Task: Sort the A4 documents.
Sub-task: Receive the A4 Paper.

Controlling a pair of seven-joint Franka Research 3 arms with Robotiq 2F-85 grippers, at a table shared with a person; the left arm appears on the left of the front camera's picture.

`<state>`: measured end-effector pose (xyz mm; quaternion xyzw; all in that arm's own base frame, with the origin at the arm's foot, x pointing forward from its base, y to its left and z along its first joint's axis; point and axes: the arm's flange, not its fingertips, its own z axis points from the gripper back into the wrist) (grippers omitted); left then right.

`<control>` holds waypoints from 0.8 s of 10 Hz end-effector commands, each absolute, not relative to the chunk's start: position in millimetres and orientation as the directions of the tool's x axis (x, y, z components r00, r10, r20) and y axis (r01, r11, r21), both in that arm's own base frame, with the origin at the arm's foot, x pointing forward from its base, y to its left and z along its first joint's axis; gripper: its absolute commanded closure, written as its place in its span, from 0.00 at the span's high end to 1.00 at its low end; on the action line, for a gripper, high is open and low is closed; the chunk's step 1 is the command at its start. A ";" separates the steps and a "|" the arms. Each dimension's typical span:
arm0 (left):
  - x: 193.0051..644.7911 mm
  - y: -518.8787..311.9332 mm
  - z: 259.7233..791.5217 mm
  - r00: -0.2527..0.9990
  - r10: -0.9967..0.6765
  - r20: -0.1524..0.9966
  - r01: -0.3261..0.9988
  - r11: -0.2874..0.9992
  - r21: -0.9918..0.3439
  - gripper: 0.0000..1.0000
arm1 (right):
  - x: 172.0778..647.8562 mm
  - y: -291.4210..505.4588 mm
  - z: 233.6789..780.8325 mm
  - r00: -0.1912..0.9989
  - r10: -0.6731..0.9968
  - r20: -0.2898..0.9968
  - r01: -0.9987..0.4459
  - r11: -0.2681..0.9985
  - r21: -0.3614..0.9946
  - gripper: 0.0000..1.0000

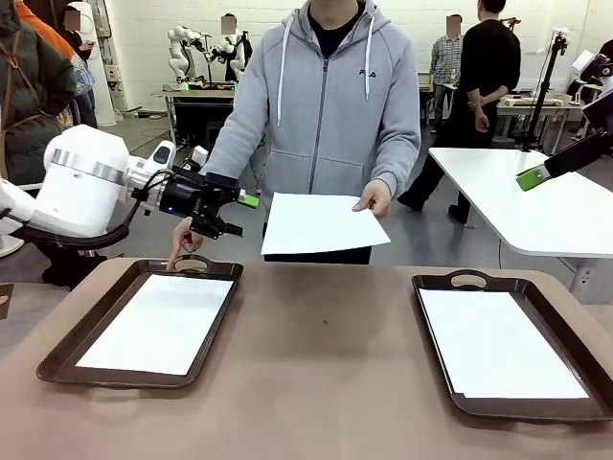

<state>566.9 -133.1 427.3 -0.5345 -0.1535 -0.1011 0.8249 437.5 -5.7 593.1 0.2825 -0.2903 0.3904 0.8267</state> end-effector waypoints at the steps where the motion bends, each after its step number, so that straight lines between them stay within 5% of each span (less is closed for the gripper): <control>1: 583.1 -149.1 422.6 0.947 0.017 0.321 0.297 0.338 -0.893 1.00 | 436.7 -5.8 592.9 0.518 0.479 0.709 -0.817 0.524 0.243 1.00; 8: 597.7 -199.4 405.5 0.976 -0.036 0.214 0.217 0.200 -0.956 1.00 | 436.7 -5.8 592.9 0.518 0.479 0.709 -0.817 0.524 0.243 1.00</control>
